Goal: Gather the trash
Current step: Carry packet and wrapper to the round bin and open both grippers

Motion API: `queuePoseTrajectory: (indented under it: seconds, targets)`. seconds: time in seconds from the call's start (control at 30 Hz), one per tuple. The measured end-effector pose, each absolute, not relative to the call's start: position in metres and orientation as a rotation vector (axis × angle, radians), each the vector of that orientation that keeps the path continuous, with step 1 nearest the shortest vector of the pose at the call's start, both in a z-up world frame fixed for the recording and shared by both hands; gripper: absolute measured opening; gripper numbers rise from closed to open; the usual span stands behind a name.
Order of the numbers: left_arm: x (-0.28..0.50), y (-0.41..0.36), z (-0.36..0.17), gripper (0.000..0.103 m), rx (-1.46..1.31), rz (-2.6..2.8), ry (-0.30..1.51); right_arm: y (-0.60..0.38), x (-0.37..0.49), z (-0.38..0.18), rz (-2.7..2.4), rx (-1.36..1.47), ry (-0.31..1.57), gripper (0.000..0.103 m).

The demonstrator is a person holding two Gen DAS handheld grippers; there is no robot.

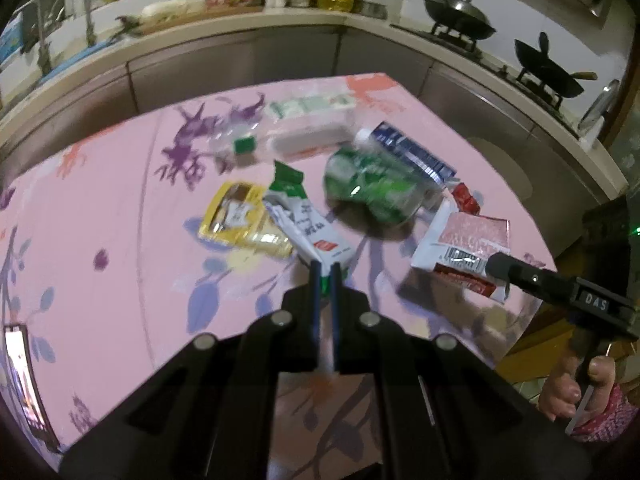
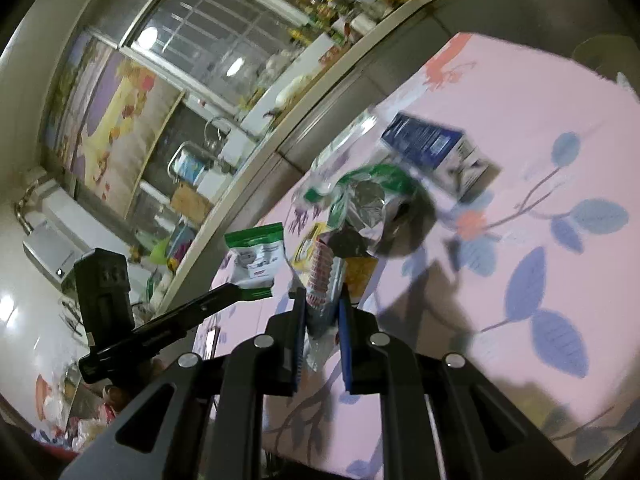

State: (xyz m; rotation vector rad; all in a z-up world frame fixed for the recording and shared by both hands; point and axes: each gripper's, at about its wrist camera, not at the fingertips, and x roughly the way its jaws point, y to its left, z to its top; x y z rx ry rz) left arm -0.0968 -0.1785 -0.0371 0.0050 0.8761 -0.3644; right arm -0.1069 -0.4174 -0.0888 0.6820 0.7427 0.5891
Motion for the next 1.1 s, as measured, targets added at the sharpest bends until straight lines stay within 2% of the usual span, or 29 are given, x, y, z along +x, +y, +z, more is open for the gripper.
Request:
queuePoseTrajectory:
  seconds: [0.6, 0.9, 1.1]
  targets:
    - [-0.02, -0.306, 0.021, 0.003, 0.05, -0.615, 0.838, -0.521, -0.08, -0.079, 0.414, 0.748, 0.598, 0.013]
    - [0.037, -0.444, 0.016, 0.003, 0.118, -0.822, 0.881, -0.628, -0.061, -0.085, 0.213, 0.811, 0.5, 0.013]
    - [0.075, -0.545, -0.013, 0.004, 0.158, -0.918, 0.952, -0.695, -0.034, -0.101, 0.116, 0.842, 0.515, 0.013]
